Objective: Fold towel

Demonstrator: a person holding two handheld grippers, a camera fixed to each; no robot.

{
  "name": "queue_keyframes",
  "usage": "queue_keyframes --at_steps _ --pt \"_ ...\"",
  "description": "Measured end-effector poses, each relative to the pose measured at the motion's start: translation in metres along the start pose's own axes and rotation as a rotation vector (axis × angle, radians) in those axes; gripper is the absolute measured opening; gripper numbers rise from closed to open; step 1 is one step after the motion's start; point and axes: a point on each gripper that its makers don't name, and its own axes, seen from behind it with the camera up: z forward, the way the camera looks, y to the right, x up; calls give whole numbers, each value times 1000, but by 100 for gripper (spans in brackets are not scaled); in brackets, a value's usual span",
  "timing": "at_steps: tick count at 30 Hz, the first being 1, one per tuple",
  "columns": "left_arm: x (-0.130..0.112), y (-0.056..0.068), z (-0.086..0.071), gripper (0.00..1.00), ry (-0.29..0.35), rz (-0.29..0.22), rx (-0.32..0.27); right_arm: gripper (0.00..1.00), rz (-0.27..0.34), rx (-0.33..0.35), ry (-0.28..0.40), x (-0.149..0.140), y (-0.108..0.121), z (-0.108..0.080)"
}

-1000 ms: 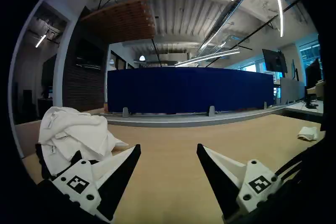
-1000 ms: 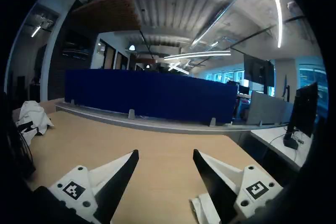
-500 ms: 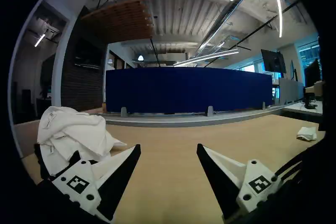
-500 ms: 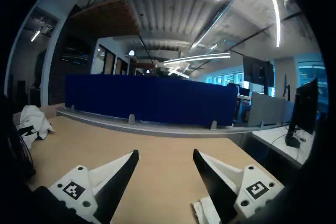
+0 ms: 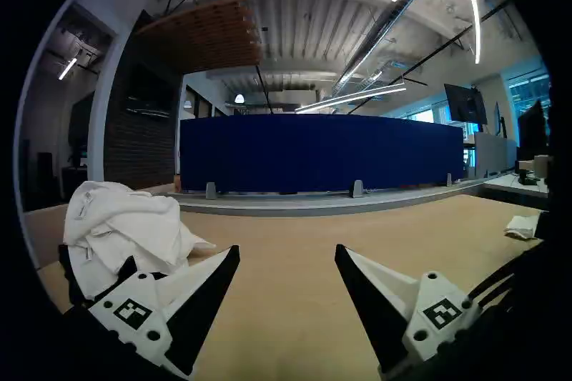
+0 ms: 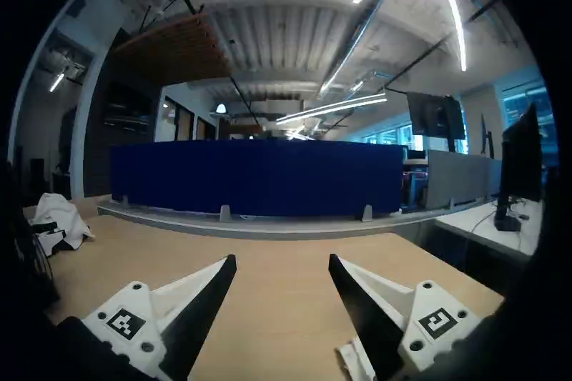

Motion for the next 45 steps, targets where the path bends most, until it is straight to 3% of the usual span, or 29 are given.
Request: queue_keyframes --at_steps 12,35,45 --pt "1 0 0 99 0 0 0 100 18 -9 2 -39 13 7" --pt "0 0 -1 99 0 0 0 100 62 9 16 -47 6 18" --pt "1 1 -1 99 0 0 0 100 58 13 8 -56 8 14"
